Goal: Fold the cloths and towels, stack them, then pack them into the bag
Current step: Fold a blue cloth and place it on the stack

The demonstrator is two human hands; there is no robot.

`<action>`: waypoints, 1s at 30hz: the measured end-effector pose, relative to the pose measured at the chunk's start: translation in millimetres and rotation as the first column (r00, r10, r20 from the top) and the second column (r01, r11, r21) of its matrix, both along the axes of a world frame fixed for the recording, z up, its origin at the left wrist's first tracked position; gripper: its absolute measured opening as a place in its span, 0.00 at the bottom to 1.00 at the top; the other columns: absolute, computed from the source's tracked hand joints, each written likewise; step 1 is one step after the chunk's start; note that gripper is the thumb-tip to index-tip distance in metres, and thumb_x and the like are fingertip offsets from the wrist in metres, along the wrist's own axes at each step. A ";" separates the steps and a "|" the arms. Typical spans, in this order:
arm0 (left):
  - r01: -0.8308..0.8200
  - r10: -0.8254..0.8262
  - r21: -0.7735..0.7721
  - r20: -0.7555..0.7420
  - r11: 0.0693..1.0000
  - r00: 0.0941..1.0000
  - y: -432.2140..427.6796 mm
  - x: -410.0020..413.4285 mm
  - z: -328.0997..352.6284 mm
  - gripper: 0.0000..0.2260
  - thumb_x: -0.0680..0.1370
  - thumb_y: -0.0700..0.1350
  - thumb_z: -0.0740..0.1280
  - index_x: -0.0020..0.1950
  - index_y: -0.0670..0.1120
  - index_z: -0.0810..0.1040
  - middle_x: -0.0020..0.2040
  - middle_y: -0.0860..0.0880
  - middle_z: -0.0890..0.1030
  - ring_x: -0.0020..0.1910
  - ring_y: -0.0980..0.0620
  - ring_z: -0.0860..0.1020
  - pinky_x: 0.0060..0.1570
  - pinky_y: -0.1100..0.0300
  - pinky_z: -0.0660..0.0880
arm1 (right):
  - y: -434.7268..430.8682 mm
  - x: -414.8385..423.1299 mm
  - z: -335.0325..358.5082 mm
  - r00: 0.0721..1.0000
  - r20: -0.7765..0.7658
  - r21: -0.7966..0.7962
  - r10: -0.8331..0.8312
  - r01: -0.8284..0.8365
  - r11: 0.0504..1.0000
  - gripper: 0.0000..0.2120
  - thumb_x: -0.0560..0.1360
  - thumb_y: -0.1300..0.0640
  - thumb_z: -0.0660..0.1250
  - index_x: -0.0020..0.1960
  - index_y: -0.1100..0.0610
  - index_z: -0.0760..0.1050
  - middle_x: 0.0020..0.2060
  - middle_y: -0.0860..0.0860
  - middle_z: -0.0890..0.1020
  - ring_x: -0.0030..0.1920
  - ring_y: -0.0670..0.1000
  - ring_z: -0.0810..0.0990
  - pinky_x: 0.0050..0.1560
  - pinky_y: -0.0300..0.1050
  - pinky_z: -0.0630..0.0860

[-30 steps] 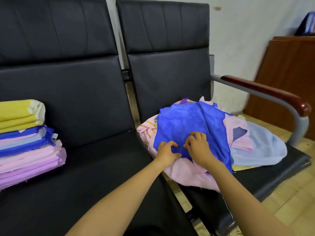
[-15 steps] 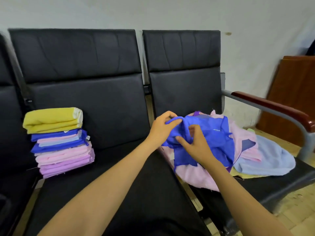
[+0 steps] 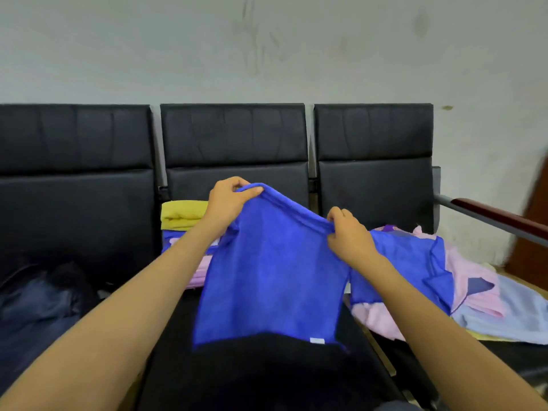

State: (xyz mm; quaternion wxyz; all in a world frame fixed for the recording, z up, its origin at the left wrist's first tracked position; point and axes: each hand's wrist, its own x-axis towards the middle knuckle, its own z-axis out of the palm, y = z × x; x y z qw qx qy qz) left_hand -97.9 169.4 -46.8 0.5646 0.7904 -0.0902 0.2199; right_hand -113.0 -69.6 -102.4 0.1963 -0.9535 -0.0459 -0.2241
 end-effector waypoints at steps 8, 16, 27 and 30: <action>0.134 -0.068 0.243 -0.263 0.961 0.963 85.2 -45.7 3.6 0.11 0.69 0.38 0.77 0.48 0.45 0.80 0.43 0.47 0.79 0.42 0.52 0.77 0.42 0.62 0.72 | 19.9 -17.7 27.1 0.945 0.026 0.530 0.326 -0.289 0.797 0.10 0.78 0.60 0.57 0.41 0.54 0.74 0.40 0.48 0.79 0.42 0.48 0.74 0.43 0.42 0.69; 0.070 -0.052 0.062 -0.248 0.996 0.967 129.8 -62.7 -15.0 0.04 0.77 0.34 0.66 0.46 0.41 0.79 0.43 0.45 0.81 0.43 0.50 0.77 0.41 0.63 0.73 | 5.0 -30.8 22.8 0.831 -0.067 0.250 0.552 -0.522 0.816 0.11 0.72 0.53 0.73 0.52 0.46 0.76 0.52 0.40 0.78 0.53 0.39 0.76 0.50 0.27 0.69; -0.006 -0.047 -0.198 -0.262 0.980 0.964 135.8 -77.3 -22.6 0.06 0.77 0.44 0.69 0.51 0.43 0.81 0.43 0.47 0.82 0.42 0.53 0.79 0.42 0.61 0.74 | -10.2 -31.0 38.2 0.844 -0.017 0.387 0.537 -0.489 0.782 0.05 0.76 0.55 0.69 0.50 0.55 0.80 0.46 0.47 0.83 0.47 0.46 0.81 0.51 0.41 0.76; -0.053 0.005 -0.171 -0.269 0.984 0.963 137.7 -74.8 -26.0 0.08 0.76 0.47 0.69 0.49 0.43 0.81 0.40 0.49 0.81 0.38 0.54 0.77 0.43 0.60 0.74 | -9.9 -28.1 35.5 0.885 0.004 0.278 0.467 -0.449 0.849 0.06 0.79 0.55 0.64 0.49 0.50 0.80 0.45 0.42 0.82 0.48 0.40 0.79 0.47 0.28 0.71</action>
